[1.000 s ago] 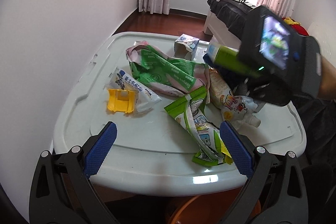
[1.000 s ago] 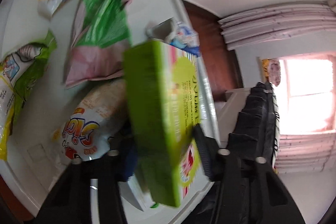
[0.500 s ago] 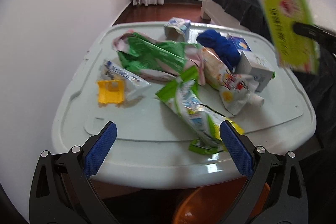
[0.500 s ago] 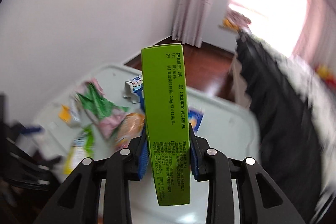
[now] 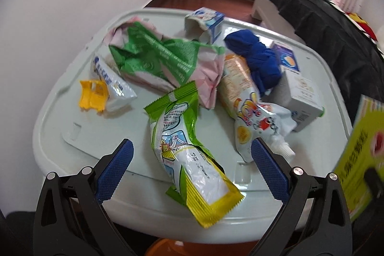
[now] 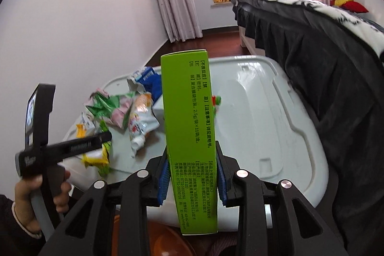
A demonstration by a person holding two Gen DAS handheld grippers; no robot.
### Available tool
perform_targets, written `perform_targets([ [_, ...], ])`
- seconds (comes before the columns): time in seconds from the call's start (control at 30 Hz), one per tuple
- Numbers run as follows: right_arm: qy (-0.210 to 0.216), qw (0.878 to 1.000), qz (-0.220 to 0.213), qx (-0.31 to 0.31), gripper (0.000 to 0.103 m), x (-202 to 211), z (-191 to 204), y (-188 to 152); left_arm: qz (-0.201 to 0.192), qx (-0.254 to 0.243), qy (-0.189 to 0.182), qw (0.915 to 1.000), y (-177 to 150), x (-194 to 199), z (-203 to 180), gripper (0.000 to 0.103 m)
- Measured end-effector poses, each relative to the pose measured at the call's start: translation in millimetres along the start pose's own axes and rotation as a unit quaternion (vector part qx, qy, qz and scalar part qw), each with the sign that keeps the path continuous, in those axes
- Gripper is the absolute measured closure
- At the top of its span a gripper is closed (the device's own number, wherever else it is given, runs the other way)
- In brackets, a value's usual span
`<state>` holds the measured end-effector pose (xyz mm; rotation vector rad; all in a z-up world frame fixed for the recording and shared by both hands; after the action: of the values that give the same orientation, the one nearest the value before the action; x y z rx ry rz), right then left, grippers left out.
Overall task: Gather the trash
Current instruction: 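Grasp the green medicine box with the right tool while the left tool grasps a green snack packet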
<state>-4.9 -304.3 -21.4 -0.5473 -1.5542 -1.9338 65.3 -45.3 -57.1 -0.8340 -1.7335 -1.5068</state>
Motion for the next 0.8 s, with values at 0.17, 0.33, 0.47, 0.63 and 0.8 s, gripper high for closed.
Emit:
perform_targets([
  [0.17, 0.004, 1.000, 0.000, -0.009, 0.071, -4.4, -6.1, 0.1, 0.009, 0.015, 0.024, 0.9996, 0.2, -18.0, 1.8, 0.007],
  [0.33, 0.002, 1.000, 0.000, -0.002, 0.071, -9.8, -2.2, -1.1, 0.035, 0.034, 0.040, 0.9980, -2.9, -47.4, 8.7, 0.012],
  [0.47, 0.001, 1.000, 0.004, -0.002, 0.071, -12.8, -3.2, -1.9, 0.000, -0.023, 0.043, 0.9988, -1.2, -43.1, -1.9, 0.071],
  [0.63, -0.003, 1.000, 0.008, 0.002, 0.071, -16.6, -0.1, -2.4, 0.007, -0.023, 0.016, 0.9996, -2.1, -31.5, 2.0, 0.080],
  [0.8, 0.003, 1.000, 0.007, 0.012, 0.071, -11.0, 6.4, -3.7, -0.031, -0.071, -0.009, 0.9970, -11.6, 25.7, -1.6, 0.080],
])
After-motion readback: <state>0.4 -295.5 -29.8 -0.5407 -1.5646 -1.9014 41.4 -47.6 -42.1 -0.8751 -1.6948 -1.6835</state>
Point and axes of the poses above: each gripper's, at about its wrist camera, not at the fingertips, and x roughly against the way its jaws point, z to its left, y to its top, the point moved 3 cm from there along -x, roughly the way its jaws point, and after that the axes turned 1 degree about -z, right-handed, at the moved point
